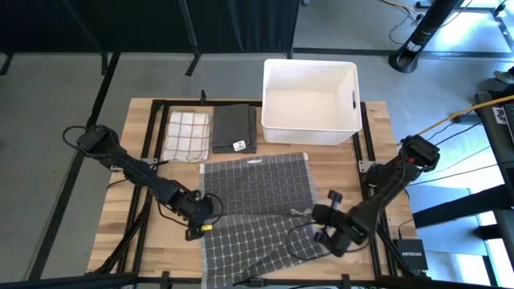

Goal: Fold towel
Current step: Fold the grey patterned towel

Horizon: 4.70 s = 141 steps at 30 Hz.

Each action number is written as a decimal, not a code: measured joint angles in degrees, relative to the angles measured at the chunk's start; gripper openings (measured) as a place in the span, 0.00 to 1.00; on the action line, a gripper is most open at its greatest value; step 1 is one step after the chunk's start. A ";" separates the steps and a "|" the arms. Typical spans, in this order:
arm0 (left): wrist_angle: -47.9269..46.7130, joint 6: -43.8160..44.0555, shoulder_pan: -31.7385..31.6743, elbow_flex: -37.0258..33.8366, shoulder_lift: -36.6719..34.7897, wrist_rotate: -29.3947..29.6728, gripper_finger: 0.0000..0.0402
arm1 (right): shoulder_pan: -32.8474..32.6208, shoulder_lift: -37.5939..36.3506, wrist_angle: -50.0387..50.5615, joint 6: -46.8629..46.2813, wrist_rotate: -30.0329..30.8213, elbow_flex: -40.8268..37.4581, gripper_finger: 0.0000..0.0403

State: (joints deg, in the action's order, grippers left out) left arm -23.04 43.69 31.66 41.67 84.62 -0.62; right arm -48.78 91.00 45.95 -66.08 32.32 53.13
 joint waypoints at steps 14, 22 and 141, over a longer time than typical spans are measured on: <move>-2.20 -1.85 -0.24 0.59 0.13 3.69 0.28 | -4.72 6.35 -2.55 -19.03 8.93 -2.26 0.01; 3.54 -0.65 -1.25 -2.75 0.30 -6.30 0.28 | -4.82 6.40 -2.59 -18.99 9.22 -2.26 0.01; -0.34 -13.67 4.13 8.46 13.86 20.15 0.01 | 20.59 -7.33 -7.35 4.37 -18.36 -9.19 0.09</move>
State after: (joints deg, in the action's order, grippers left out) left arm -23.38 30.02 35.79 50.13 98.48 19.53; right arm -28.20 83.67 38.59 -61.70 13.96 43.93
